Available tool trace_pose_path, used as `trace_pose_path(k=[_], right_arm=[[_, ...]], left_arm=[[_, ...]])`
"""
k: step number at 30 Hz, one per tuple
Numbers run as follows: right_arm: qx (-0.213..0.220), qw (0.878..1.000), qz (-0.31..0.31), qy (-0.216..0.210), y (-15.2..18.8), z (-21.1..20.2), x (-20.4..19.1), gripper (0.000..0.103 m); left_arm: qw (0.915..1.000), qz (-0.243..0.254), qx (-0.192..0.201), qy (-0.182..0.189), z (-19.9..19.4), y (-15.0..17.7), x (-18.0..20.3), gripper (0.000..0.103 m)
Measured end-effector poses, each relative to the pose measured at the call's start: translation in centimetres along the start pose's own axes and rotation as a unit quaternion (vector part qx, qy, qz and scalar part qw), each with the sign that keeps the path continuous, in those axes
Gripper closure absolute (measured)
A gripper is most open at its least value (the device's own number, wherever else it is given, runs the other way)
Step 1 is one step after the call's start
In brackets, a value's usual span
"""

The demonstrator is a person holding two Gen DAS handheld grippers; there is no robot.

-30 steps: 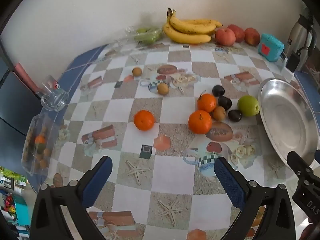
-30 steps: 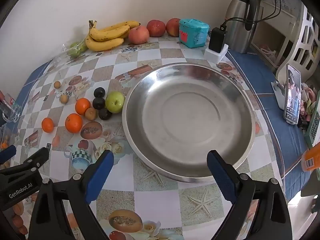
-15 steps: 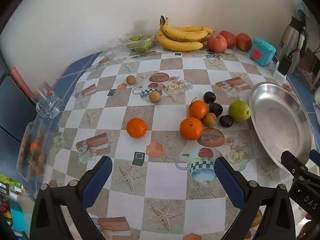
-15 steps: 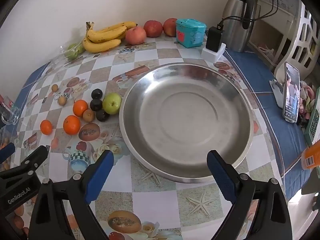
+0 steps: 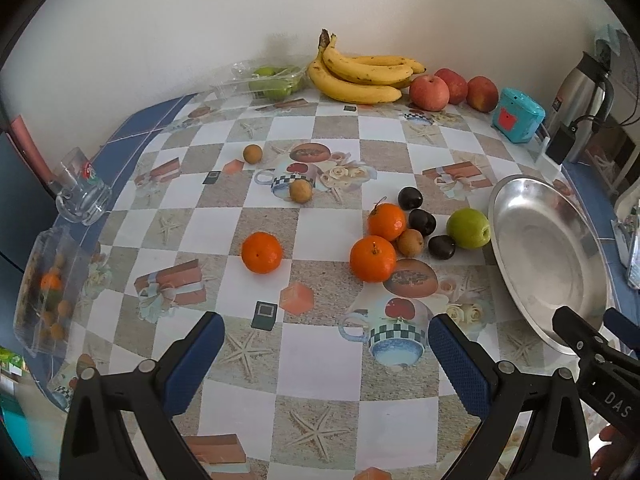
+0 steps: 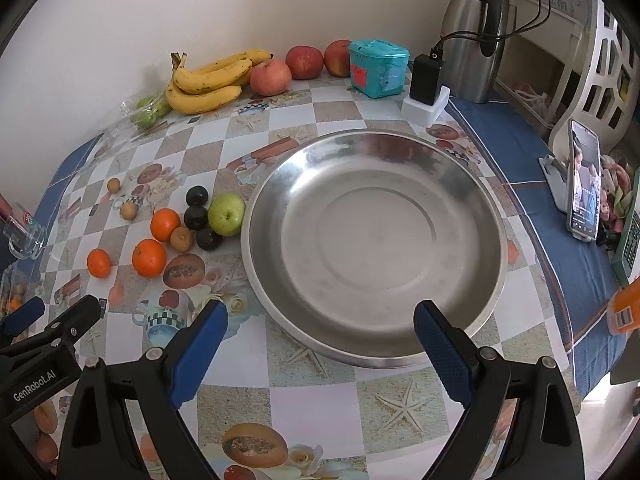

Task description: Organize fruits

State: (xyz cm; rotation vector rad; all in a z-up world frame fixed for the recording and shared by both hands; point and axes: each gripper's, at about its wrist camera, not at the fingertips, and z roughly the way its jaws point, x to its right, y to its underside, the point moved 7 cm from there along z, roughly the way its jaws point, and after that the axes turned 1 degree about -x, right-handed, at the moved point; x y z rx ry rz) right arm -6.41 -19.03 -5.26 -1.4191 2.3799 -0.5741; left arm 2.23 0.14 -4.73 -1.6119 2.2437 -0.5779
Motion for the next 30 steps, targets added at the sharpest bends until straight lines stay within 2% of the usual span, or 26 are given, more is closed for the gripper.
trace_pose_path(k=[30], right_arm=[[0.001, 1.000, -0.005, -0.004, -0.05, -0.25, -0.12, 0.009]], left_arm=[[1.0000, 0.005, 0.002, 0.001, -0.14, -0.07, 0.32, 0.000]])
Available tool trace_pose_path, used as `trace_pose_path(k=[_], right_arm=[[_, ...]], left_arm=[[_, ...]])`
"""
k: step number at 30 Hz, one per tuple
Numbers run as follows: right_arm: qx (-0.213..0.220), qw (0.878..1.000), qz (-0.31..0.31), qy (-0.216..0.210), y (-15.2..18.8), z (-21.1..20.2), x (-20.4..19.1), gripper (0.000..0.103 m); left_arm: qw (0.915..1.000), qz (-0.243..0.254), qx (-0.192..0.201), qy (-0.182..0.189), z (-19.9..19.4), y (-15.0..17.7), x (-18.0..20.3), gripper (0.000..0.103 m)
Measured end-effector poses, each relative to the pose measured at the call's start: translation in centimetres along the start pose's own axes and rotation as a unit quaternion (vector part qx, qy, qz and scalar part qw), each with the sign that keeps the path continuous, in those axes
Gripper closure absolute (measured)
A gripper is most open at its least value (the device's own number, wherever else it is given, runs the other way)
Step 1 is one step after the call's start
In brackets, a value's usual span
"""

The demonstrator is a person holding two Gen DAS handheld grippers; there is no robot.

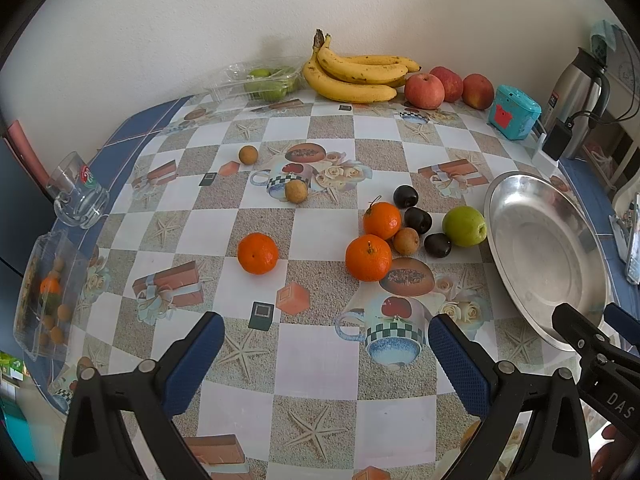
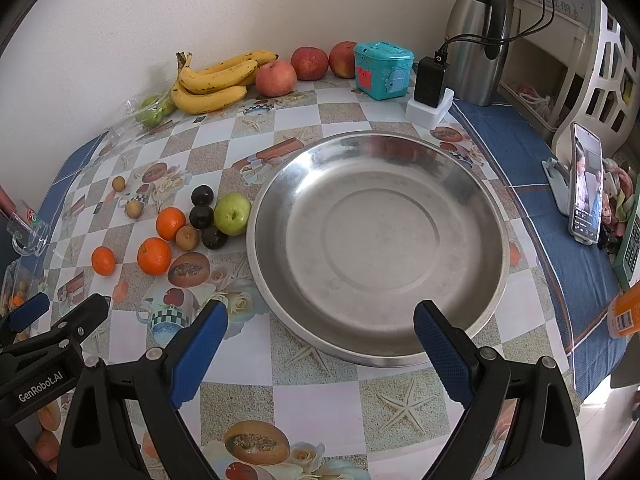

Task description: Organize fruits

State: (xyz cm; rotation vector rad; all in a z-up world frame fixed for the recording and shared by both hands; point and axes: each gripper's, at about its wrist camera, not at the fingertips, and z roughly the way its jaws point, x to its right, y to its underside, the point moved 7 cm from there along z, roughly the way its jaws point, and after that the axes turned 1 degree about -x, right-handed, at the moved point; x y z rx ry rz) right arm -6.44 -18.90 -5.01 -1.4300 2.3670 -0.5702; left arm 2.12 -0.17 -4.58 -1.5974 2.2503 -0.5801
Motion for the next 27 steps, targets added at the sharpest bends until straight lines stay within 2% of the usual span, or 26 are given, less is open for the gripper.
trace_pose_path(k=[27], right_arm=[[0.001, 1.000, -0.001, -0.001, -0.05, -0.09, -0.03, 0.009]], left_arm=[[1.0000, -0.001, -0.003, -0.001, 0.31, 0.30, -0.05, 0.000]])
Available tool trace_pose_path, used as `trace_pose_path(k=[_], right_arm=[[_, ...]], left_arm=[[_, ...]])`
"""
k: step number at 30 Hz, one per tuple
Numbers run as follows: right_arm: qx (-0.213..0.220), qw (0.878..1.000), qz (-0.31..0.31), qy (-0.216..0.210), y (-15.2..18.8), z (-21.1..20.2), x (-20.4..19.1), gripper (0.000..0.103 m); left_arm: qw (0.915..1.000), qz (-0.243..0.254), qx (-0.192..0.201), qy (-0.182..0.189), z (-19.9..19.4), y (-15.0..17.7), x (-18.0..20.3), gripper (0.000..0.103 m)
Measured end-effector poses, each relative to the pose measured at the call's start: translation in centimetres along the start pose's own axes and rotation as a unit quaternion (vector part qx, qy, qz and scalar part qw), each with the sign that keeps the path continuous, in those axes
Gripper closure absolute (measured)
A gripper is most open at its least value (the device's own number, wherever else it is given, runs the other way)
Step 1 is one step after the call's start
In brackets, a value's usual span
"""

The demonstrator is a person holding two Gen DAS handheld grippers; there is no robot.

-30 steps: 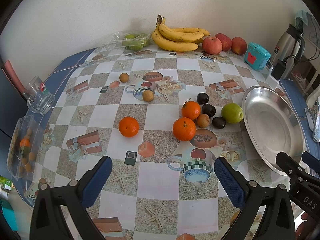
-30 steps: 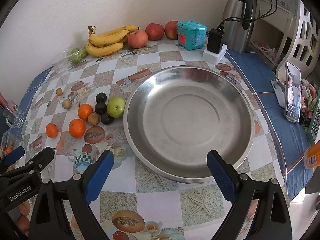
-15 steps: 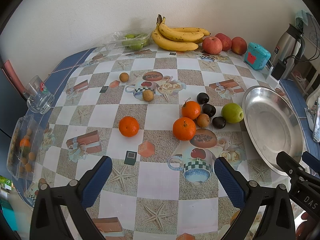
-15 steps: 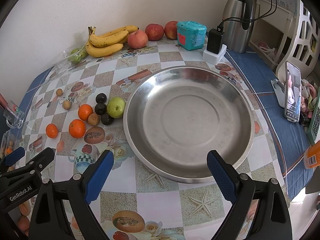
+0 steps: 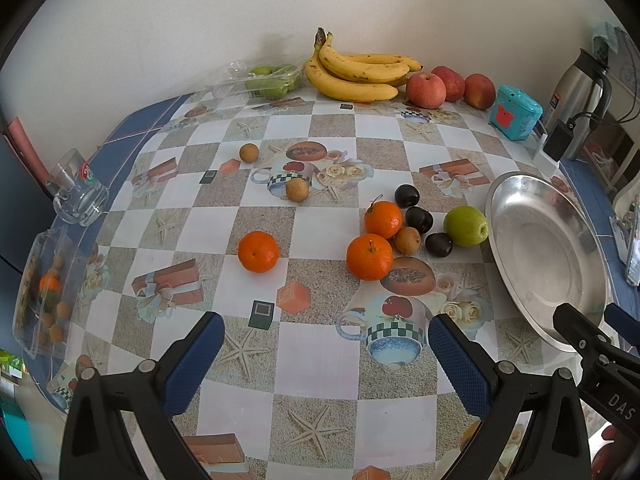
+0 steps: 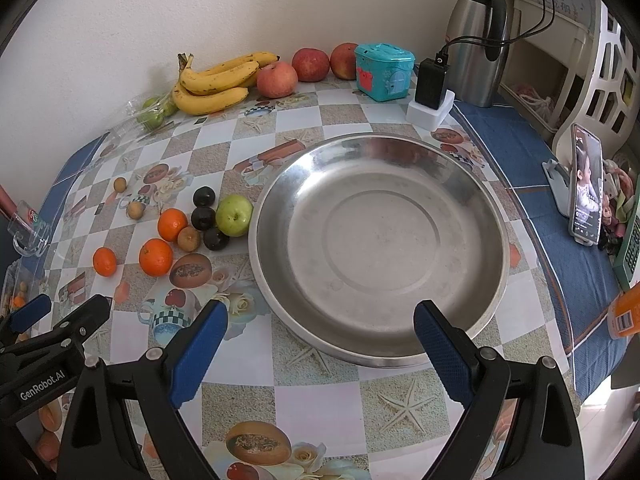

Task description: Organize fruits

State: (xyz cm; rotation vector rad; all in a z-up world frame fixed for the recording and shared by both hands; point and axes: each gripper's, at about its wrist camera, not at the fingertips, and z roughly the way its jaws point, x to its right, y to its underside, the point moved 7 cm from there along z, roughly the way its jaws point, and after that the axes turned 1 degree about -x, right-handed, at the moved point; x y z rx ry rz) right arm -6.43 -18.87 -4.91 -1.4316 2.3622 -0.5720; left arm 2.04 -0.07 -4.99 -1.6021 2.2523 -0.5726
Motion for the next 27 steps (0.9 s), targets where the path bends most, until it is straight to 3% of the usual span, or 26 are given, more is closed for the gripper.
trace_pose_path(k=[10, 19, 27], right_arm=[[0.009, 1.000, 0.010, -0.007, -0.9, 0.4, 0.1, 0.009], [0.055, 0.998, 0.013, -0.042, -5.0, -1.6, -1.7, 0.009], [0.023, 0.998, 0.013, -0.048, -7.7, 0.6, -3.4, 0.009]], left_arm=[[0.9996, -0.019, -0.021, 0.005, 0.2, -0.9, -0.5, 0.000], [0.9972, -0.074, -0.010, -0.003, -1.0, -6.4, -2.3, 0.000], [0.9915, -0.115, -0.059, -0.011, 3.1, -7.5, -2.4, 0.000]])
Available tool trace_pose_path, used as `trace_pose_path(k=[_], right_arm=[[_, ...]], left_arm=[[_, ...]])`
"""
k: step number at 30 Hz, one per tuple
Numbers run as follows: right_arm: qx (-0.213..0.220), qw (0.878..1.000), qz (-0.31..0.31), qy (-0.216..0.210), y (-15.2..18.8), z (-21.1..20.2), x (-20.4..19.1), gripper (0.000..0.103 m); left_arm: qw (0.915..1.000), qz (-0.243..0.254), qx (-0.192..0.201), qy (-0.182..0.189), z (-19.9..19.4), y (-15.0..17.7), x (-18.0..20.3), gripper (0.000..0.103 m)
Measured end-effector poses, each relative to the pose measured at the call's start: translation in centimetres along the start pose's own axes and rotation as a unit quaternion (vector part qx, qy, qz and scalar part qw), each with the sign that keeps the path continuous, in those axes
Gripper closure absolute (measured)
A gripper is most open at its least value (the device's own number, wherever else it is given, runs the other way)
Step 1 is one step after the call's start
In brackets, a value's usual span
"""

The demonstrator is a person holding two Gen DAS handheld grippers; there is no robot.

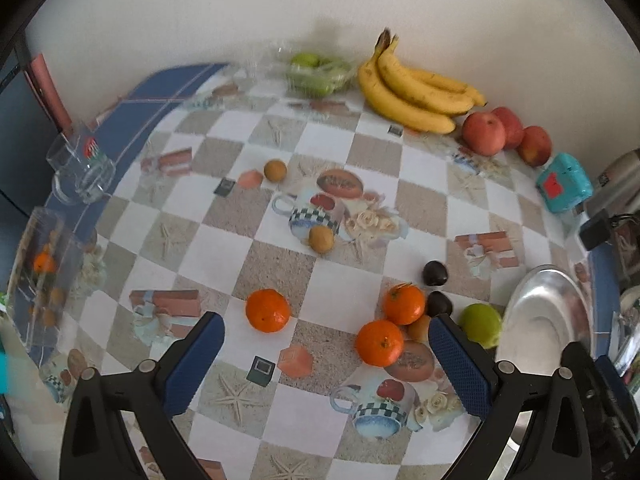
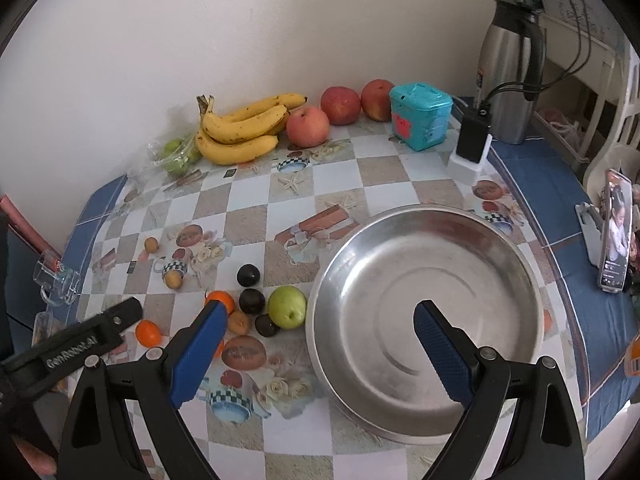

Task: Organize fruits
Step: 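Grasp the orange with the left gripper while the right gripper grasps the green pear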

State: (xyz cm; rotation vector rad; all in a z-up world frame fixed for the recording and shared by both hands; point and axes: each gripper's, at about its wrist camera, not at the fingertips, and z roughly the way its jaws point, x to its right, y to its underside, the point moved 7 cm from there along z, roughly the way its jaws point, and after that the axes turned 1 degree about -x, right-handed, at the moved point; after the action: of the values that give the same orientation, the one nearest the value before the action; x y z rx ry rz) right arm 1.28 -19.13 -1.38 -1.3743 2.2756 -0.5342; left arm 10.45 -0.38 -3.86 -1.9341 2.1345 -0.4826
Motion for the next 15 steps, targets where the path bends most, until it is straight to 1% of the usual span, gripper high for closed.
trace_pose_path(k=[3, 7, 11, 15], right_arm=[[-0.013, 1.000, 0.002, -0.002, -0.4, 1.2, -0.2, 0.009], [-0.033, 0.999, 0.016, -0.010, -0.5, 3.2, -0.2, 0.009], [-0.026, 0.999, 0.017, -0.021, -1.4, 4.1, -0.4, 0.009], [-0.032, 0.999, 0.017, -0.017, -2.1, 5.1, -0.4, 0.009]], left_arm=[[0.9999, -0.007, -0.011, -0.011, 1.2, -0.3, -0.3, 0.000], [0.9994, -0.026, -0.023, 0.005, 2.2, -1.3, 0.1, 0.000], [0.9994, -0.024, -0.023, 0.013, 3.1, -2.1, 0.6, 0.001], [0.9991, -0.032, -0.028, 0.008, 3.9, -2.5, -0.4, 0.001]])
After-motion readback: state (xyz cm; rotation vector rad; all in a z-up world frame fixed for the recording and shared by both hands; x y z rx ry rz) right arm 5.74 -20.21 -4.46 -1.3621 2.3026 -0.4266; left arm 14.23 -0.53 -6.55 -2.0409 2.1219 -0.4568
